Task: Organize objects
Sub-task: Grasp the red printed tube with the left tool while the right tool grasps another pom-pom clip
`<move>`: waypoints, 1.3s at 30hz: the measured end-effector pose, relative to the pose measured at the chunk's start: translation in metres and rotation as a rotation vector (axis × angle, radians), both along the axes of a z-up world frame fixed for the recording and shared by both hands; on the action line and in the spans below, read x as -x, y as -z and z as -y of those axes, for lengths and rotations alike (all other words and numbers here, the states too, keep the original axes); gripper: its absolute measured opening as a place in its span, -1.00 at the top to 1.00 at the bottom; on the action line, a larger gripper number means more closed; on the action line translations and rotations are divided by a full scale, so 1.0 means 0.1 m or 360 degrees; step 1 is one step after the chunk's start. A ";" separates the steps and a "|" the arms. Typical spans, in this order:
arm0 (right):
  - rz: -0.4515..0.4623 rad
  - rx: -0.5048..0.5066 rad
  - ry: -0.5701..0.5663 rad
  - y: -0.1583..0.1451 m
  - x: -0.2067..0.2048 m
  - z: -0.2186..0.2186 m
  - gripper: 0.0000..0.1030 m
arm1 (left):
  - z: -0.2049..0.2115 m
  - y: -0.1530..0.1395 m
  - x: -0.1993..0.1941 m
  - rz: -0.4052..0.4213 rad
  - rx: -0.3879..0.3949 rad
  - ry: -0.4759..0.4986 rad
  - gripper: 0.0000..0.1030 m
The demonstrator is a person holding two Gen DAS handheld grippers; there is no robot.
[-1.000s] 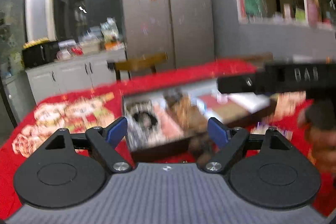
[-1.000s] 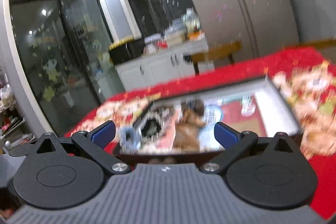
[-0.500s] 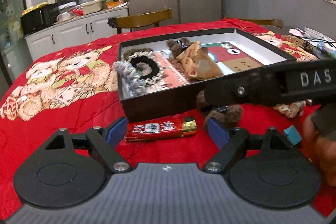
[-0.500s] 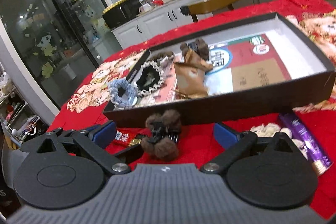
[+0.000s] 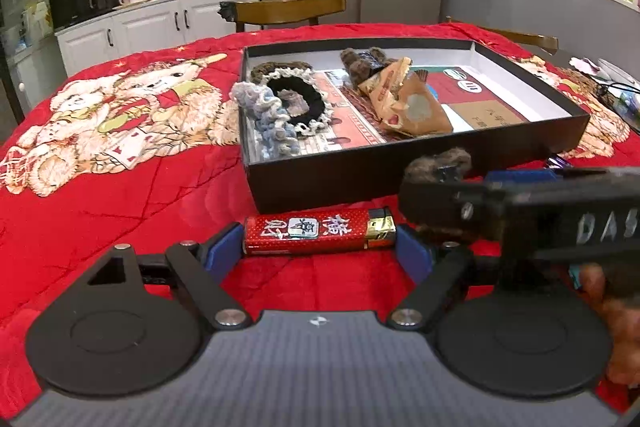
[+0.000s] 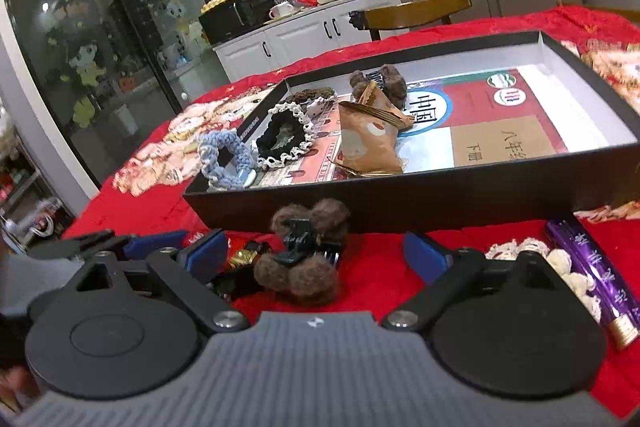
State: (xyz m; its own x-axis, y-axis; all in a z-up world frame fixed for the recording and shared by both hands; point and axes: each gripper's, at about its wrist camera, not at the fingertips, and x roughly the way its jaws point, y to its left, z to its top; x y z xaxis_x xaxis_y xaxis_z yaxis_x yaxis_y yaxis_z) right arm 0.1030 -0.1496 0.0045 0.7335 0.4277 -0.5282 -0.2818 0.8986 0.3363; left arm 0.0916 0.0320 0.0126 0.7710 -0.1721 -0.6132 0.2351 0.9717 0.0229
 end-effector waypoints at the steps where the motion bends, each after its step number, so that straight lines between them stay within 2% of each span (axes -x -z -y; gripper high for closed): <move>1: 0.0003 0.0014 0.0001 0.00 0.00 -0.01 -0.80 | 0.00 0.00 0.00 0.0001 -0.0004 -0.0006 -0.64; 6: 0.0014 0.0076 0.0052 -0.01 0.01 -0.02 -0.52 | -0.02 -0.01 -0.01 -0.0006 -0.0010 -0.0088 -0.64; 9: 0.0027 0.0108 0.0063 -0.01 0.03 -0.04 -0.22 | 0.00 -0.01 0.01 0.0009 -0.0044 -0.0108 -0.64; 12: 0.0031 0.0103 0.0048 -0.02 0.03 -0.02 0.00 | 0.00 -0.01 0.03 0.0024 -0.0068 -0.0141 -0.65; 15: 0.0028 0.0076 0.0030 -0.01 0.03 0.00 0.12 | 0.00 -0.01 0.04 0.0029 -0.0076 -0.0164 -0.65; 26: 0.0044 -0.0004 0.0021 -0.02 0.06 0.05 0.25 | -0.02 -0.01 0.06 0.0046 -0.0090 -0.0233 -0.64; 39: 0.0069 -0.0041 0.0043 -0.03 0.08 0.09 0.27 | -0.05 -0.02 0.07 0.0051 -0.0091 -0.0273 -0.64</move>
